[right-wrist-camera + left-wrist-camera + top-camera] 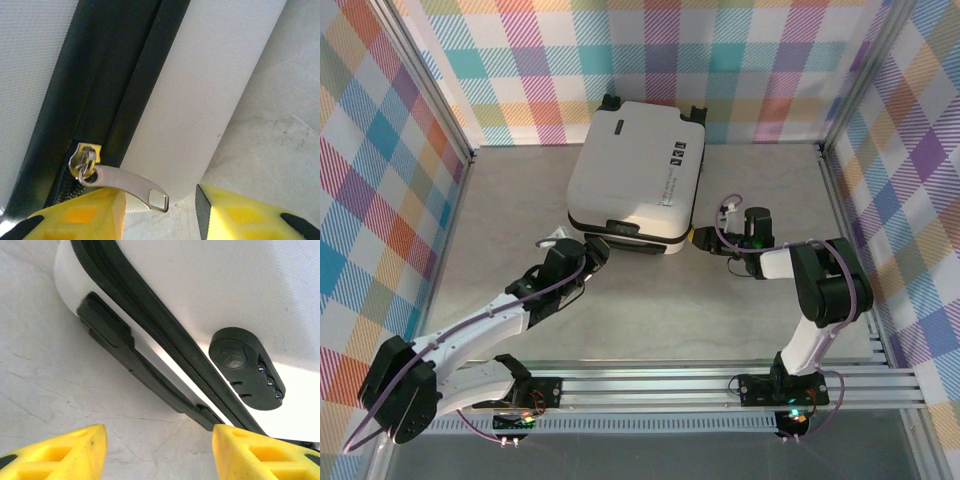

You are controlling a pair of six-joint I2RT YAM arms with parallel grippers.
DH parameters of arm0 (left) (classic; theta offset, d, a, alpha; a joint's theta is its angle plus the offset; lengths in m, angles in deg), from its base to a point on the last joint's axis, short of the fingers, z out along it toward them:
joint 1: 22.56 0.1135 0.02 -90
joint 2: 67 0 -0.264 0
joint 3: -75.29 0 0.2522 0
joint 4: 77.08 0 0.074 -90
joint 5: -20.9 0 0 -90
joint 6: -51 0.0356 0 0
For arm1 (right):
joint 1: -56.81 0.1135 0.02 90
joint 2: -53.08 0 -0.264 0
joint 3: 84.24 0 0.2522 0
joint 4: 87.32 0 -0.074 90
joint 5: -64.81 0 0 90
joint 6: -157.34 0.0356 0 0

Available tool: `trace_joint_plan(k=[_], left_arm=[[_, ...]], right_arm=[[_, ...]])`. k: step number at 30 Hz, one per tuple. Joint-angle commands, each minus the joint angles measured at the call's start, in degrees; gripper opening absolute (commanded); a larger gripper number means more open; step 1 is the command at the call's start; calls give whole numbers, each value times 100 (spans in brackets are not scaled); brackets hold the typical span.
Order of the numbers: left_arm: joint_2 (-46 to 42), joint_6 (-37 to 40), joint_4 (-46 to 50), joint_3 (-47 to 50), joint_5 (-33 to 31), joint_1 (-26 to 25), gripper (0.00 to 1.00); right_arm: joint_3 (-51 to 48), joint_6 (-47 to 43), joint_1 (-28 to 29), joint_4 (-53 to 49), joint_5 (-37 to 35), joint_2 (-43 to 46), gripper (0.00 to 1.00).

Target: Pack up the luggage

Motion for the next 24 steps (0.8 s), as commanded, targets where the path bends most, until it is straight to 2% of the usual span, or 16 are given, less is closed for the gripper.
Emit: trace_joint_plan(k=[1,6,11,14,19,24], left_arm=[[-307,67,918,-237,-421,-26,60],[-466,612,1524,-677,-321,354,63],[-225,1236,1894,-1179,413,1263,65],[-32,1567,1955,-1493,724,1589,65],[52,1855,2146,-1889,820,1726,65],[-40,1965,2271,-1972,740,1761,65]], right_arm=[[230,-151,41,107,139,-142,43],[382,-216,63,71,197,-258,42],[487,-232,112,106,324,-367,26],[425,-305,146,92,300,-289,15],[328,-415,189,18,181,-135,1],[162,-491,265,-171,-121,95,0]])
